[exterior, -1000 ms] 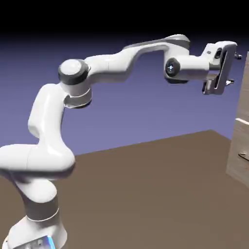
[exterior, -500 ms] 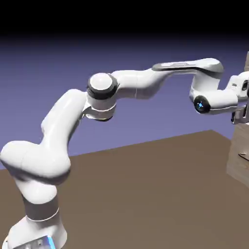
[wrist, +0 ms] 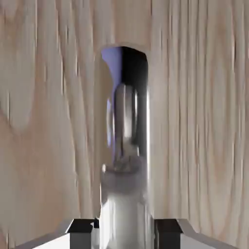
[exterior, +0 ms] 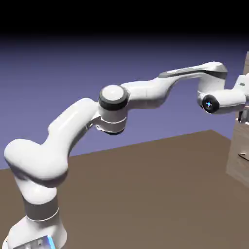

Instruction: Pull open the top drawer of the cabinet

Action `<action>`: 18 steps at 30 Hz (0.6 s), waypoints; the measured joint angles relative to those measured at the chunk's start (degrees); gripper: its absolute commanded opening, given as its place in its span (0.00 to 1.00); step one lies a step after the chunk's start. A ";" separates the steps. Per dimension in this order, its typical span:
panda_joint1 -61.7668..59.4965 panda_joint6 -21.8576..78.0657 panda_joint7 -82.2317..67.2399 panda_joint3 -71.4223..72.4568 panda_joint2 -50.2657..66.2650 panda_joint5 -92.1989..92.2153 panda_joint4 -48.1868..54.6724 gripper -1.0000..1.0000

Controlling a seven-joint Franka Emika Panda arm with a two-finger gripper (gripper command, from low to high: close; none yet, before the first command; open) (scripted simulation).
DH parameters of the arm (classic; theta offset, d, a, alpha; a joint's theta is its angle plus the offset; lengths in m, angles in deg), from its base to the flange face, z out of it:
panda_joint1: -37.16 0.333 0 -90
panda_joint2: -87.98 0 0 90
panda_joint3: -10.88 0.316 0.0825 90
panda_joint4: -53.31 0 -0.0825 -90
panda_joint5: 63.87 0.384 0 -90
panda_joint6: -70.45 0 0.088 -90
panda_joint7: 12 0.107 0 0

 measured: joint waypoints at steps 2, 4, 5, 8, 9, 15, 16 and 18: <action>2.41 1.45 -1.94 -0.69 1.45 0.92 -4.15 0.00; 4.89 2.93 -3.66 -1.59 2.80 1.74 -8.30 0.00; 6.10 3.60 -4.78 -1.83 3.73 2.05 -10.38 0.00; 10.45 6.53 -4.42 -5.76 3.43 3.40 -16.56 0.00; 11.94 7.46 -4.33 -7.03 3.37 3.77 -18.64 0.00; 12.18 5.71 -17.30 1.11 14.77 2.99 -22.92 0.00; 13.63 6.36 -18.11 0.28 15.64 3.21 -24.99 0.00; 16.62 7.54 -19.96 -1.35 17.63 3.57 -29.14 0.00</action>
